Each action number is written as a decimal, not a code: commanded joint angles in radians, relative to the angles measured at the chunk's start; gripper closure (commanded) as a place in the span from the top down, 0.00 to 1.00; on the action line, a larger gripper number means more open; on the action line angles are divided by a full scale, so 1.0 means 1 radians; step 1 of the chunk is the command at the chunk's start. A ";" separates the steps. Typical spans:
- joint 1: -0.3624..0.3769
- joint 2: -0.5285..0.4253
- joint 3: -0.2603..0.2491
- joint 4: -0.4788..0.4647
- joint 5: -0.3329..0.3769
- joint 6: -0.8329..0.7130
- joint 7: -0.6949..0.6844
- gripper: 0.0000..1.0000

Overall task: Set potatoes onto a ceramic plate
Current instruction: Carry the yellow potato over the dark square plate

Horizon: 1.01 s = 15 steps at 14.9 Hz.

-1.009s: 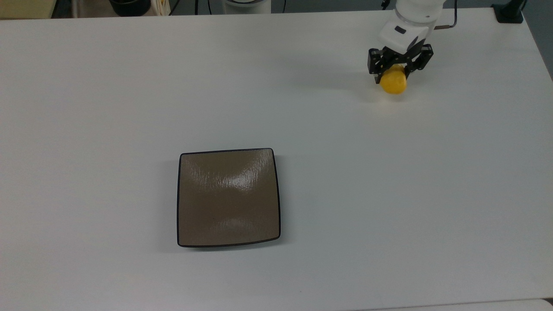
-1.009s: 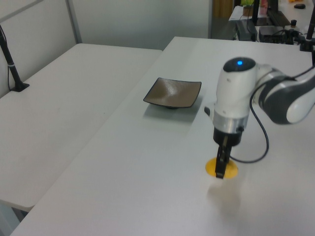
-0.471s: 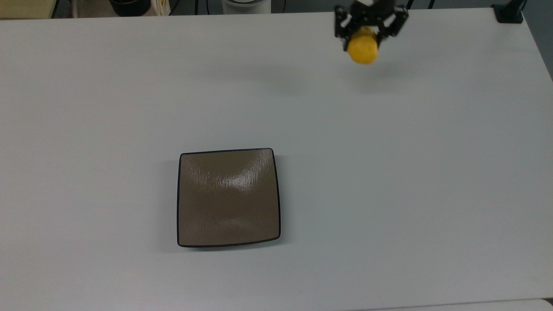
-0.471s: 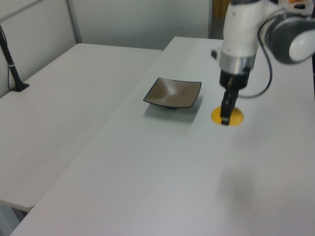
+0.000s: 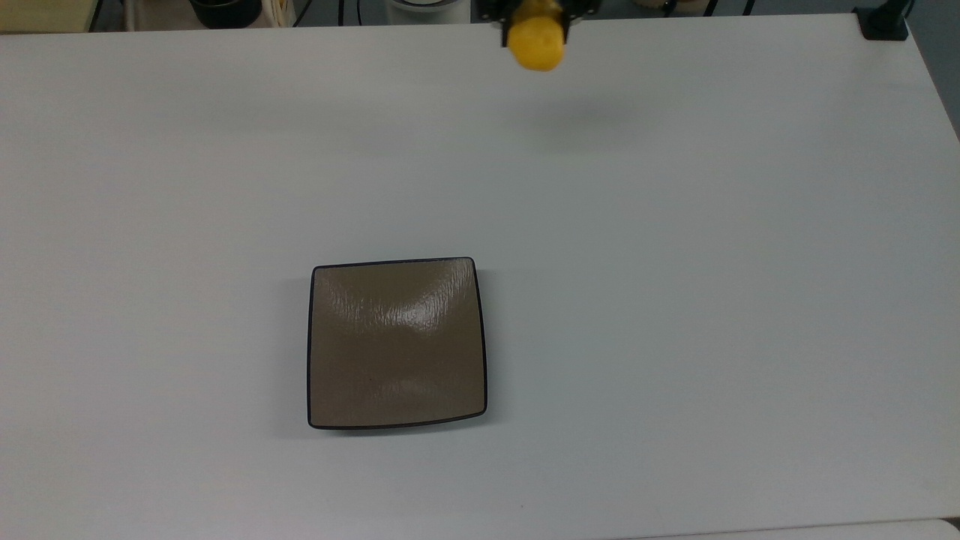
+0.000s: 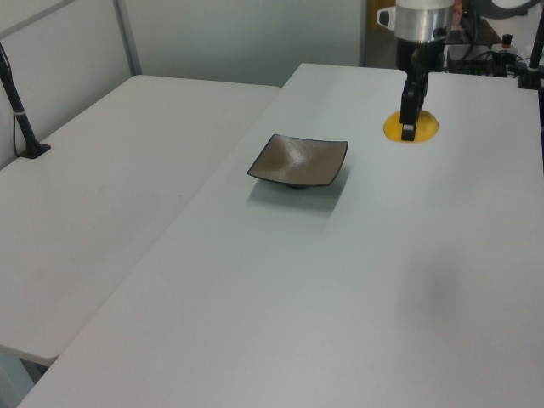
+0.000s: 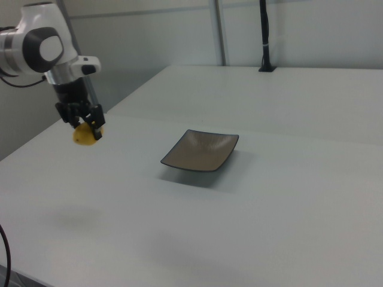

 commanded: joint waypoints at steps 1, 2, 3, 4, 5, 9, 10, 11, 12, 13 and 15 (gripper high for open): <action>-0.028 0.007 -0.050 0.018 0.008 -0.022 -0.105 0.01; -0.036 0.008 -0.054 0.018 0.010 -0.018 -0.140 0.01; -0.039 0.010 -0.055 0.018 0.010 -0.015 -0.167 0.01; -0.054 0.013 -0.055 0.018 0.010 -0.012 -0.189 0.03; -0.067 0.017 -0.054 0.019 0.012 -0.008 -0.220 0.06; -0.114 0.073 -0.058 0.054 0.015 0.092 -0.315 0.05; -0.119 0.097 -0.072 0.068 0.013 0.121 -0.315 0.05; -0.127 0.122 -0.087 0.093 0.015 0.150 -0.317 0.05; -0.130 0.149 -0.093 0.117 0.016 0.188 -0.315 0.05; -0.143 0.183 -0.095 0.136 0.018 0.230 -0.312 0.05; -0.157 0.246 -0.097 0.168 0.018 0.326 -0.309 0.05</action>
